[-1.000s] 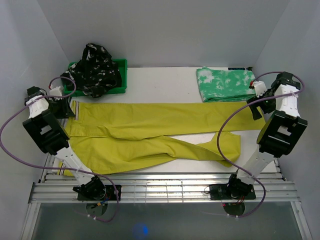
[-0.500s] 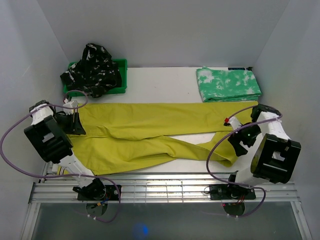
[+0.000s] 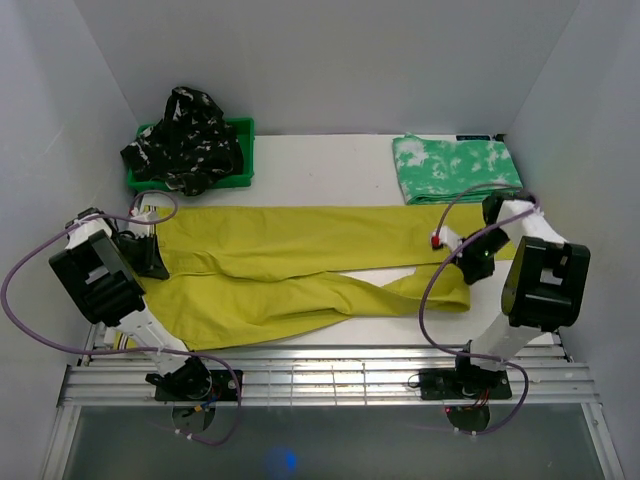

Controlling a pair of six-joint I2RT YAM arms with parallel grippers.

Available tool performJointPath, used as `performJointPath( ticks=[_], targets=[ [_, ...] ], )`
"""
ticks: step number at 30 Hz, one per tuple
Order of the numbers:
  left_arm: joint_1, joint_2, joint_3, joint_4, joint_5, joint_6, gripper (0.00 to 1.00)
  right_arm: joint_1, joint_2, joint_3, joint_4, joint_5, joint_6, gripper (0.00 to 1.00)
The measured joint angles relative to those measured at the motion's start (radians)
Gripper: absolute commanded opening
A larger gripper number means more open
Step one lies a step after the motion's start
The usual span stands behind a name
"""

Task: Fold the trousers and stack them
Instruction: Flatten the trousers out

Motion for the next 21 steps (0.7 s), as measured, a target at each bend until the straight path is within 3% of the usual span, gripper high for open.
performJointPath(
  ticks=[2, 5, 12, 21],
  targets=[
    [0.000, 0.016, 0.000, 0.027, -0.027, -0.017, 0.22, -0.007, 0.149, 0.276, -0.109, -0.091, 0.089, 0.08],
    [0.000, 0.048, 0.002, 0.060, -0.061, -0.044, 0.16, -0.008, 0.208, 0.514, -0.124, -0.193, 0.177, 0.08],
    [0.000, 0.076, 0.003, 0.098, -0.084, -0.097, 0.11, 0.037, 0.266, 0.720, -0.238, -0.346, 0.356, 0.08],
    [0.000, 0.078, 0.005, 0.113, -0.100, -0.150, 0.08, 0.109, 0.739, 1.121, -0.256, -0.393, 0.700, 0.08]
  ],
)
